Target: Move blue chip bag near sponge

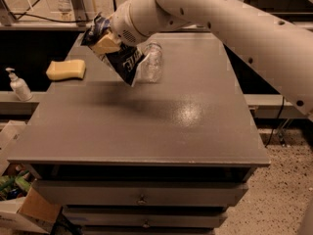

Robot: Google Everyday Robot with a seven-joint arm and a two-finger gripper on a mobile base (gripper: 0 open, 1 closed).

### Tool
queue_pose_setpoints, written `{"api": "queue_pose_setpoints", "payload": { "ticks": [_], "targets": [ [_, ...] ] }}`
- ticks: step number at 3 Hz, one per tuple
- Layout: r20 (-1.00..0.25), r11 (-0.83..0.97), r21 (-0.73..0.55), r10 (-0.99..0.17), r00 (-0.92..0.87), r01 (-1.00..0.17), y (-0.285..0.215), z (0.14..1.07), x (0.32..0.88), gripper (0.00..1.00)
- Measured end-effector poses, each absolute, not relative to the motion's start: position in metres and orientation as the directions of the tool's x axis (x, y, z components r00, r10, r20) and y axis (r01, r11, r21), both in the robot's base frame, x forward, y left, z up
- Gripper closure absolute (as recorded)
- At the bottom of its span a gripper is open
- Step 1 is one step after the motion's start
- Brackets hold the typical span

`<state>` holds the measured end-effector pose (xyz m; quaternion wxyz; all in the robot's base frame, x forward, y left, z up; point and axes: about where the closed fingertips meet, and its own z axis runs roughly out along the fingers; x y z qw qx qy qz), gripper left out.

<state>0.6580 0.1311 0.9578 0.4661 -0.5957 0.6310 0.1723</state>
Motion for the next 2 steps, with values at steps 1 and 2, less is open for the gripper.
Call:
{"api": "queue_pose_setpoints", "payload": {
  "ticks": [1, 2],
  "targets": [
    [-0.810, 0.227, -0.310, -0.571, 0.131, -0.923, 0.159, 0.949, 0.680, 1.00],
    [-0.825, 0.218, -0.275, -0.553, 0.114, -0.937, 0.182, 0.937, 0.693, 1.00]
  ]
}}
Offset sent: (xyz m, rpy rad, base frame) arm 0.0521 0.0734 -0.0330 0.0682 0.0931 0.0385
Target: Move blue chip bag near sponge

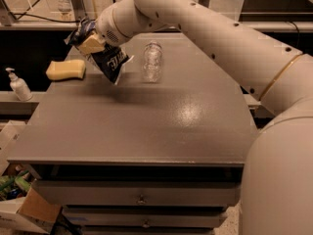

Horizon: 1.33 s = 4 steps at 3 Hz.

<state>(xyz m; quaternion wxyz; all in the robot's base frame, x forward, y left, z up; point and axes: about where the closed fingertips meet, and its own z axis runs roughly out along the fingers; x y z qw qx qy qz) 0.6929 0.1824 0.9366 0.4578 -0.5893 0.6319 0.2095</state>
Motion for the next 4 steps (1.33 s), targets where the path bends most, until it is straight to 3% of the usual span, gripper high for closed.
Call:
{"api": "queue_pose_setpoints", "payload": {
  "ticks": [4],
  "targets": [
    [-0.817, 0.149, -0.198, -0.571, 0.079, -0.969, 0.233, 0.885, 0.692, 1.00]
  ]
}}
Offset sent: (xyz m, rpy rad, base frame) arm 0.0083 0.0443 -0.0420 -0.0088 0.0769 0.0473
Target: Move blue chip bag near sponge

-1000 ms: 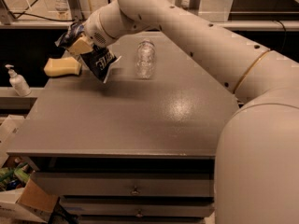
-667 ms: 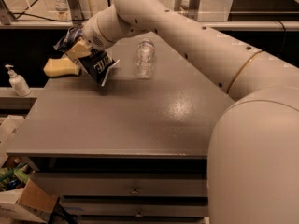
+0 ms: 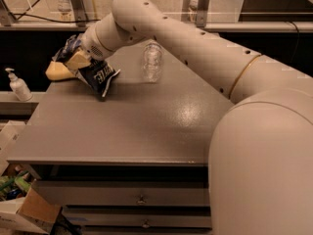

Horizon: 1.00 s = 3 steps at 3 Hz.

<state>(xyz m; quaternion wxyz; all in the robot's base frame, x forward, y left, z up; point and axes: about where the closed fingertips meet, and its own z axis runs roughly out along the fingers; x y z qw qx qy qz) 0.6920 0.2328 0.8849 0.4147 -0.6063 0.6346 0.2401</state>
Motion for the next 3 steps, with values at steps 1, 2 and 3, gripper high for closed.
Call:
{"api": "queue_pose_setpoints", "payload": {
  "ticks": [1, 2, 3],
  "targets": [
    [-0.811, 0.143, -0.187, -0.581, 0.070, -0.972, 0.2307, 0.8717, 0.6896, 1.00],
    [-0.806, 0.138, -0.183, -0.587, 0.068, -0.973, 0.2278, 0.8651, 0.6888, 0.82],
    [-0.806, 0.132, -0.187, -0.588, 0.075, -0.973, 0.2270, 0.8650, 0.6883, 0.59]
  ]
}}
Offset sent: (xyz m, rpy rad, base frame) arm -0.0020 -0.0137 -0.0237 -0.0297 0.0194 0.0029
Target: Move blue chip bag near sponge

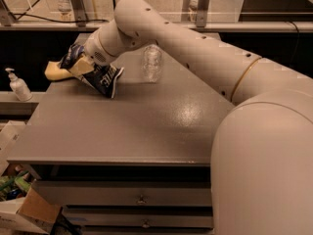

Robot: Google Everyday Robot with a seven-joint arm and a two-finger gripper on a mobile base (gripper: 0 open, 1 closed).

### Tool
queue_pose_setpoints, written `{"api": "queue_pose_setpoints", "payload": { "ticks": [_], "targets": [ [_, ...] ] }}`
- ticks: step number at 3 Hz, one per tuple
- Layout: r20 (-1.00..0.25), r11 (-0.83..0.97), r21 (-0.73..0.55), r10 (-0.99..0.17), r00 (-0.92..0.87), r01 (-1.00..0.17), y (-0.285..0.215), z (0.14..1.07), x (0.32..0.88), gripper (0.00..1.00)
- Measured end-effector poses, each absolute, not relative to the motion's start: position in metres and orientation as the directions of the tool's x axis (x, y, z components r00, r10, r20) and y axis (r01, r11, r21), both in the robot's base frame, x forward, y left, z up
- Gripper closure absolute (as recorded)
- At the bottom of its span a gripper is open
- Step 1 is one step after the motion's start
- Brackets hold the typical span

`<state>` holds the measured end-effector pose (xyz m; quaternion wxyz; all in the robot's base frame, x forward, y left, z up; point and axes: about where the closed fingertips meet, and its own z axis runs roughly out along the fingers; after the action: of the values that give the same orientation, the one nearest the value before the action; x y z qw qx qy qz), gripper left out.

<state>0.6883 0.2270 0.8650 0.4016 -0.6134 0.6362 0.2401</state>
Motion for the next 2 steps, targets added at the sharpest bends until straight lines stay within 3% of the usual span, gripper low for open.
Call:
{"api": "queue_pose_setpoints", "payload": {
  "ticks": [2],
  "targets": [
    [-0.804, 0.139, -0.192, -0.590, 0.074, -0.971, 0.2185, 0.8636, 0.6900, 0.12]
  ]
}}
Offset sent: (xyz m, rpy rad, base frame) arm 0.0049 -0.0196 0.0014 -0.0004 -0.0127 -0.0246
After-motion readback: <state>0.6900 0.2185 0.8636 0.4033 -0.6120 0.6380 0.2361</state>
